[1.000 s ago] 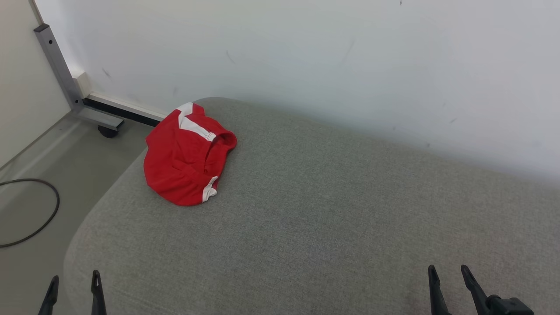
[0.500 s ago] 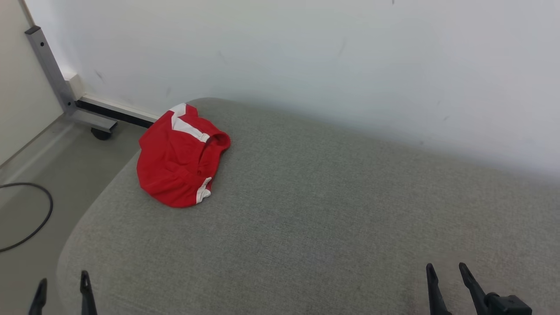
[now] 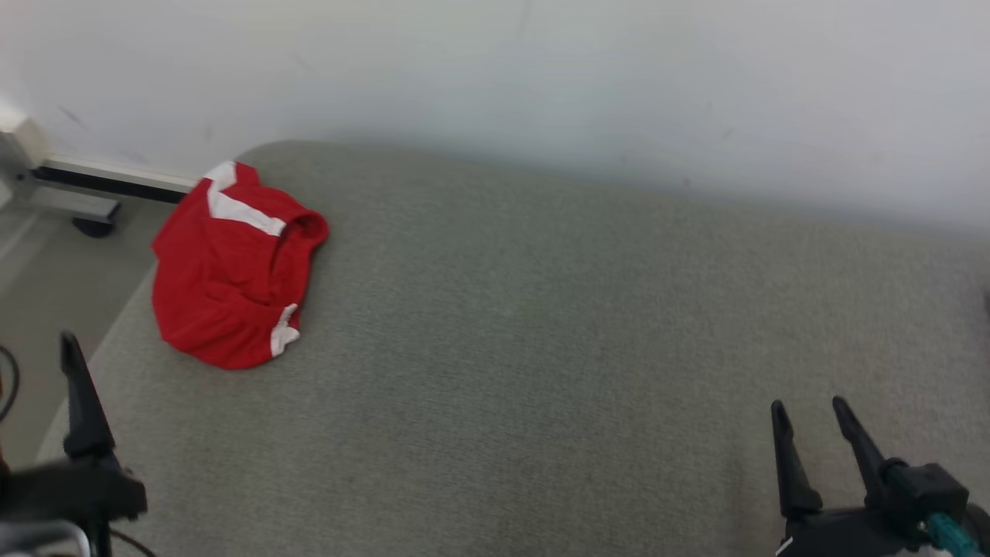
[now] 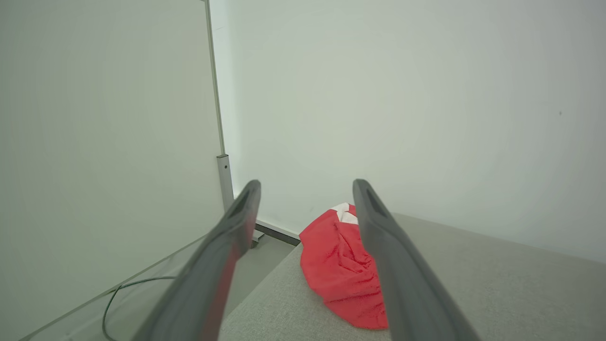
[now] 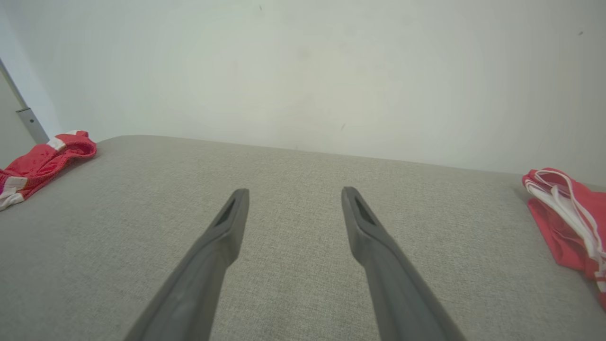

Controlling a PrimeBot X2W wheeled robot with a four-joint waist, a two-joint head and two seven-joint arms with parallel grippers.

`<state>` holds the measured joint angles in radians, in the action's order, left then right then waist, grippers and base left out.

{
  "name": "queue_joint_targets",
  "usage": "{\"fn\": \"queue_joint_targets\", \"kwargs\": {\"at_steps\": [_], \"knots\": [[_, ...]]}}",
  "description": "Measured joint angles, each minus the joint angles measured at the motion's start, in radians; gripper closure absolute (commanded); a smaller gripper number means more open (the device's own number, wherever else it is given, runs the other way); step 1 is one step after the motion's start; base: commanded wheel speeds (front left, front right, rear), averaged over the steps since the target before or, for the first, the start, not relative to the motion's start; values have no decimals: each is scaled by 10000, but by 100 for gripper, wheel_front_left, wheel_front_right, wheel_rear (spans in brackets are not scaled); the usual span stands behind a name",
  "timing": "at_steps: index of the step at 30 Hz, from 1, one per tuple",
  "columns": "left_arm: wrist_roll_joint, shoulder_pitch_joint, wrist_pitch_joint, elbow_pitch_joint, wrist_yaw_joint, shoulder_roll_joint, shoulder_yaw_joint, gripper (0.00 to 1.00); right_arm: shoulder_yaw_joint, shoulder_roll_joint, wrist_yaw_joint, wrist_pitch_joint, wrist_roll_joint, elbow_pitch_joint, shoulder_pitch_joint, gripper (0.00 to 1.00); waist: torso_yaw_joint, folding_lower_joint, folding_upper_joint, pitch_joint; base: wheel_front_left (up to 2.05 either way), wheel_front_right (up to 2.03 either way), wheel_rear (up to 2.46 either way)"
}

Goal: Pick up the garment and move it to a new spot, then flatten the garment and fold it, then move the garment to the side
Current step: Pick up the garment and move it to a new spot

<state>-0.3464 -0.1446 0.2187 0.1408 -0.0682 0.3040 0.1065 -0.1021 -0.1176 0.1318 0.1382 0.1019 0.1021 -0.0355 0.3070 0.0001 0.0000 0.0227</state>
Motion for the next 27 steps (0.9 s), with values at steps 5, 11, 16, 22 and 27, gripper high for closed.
{"fn": "queue_joint_targets", "kwargs": {"at_steps": [5, 11, 16, 22, 27], "knots": [[-265, -1408, 27, 715, 159, 313, 221, 0, -138, -234, 0, -102, -54, -441, 366, 0, -522, 0, 1, 667, 0, 0, 0], [-472, -2934, 56, 1603, 330, 646, 318, 0, -449, -374, 0, -115, -56, -936, 722, 0, -1186, 2, 1, 1619, 0, 0, 0], [-748, -4148, 12, 2813, 571, 1005, 410, 0, -598, -410, 0, -111, -58, -1221, 881, 0, -1710, 2, 2, 2446, 0, 0, 0], [-997, -5283, -25, 4665, 965, 1603, 602, 0, -742, -479, 0, -92, -56, -1559, 1122, 0, -2268, 1, 2, 3358, 0, 0, 0], [-1011, -6075, -299, 6328, 1313, 1918, 357, 0, -817, -512, 0, -117, -58, -1785, 1237, 0, -2617, 1, 2, 4027, 0, 0, 0]]}}
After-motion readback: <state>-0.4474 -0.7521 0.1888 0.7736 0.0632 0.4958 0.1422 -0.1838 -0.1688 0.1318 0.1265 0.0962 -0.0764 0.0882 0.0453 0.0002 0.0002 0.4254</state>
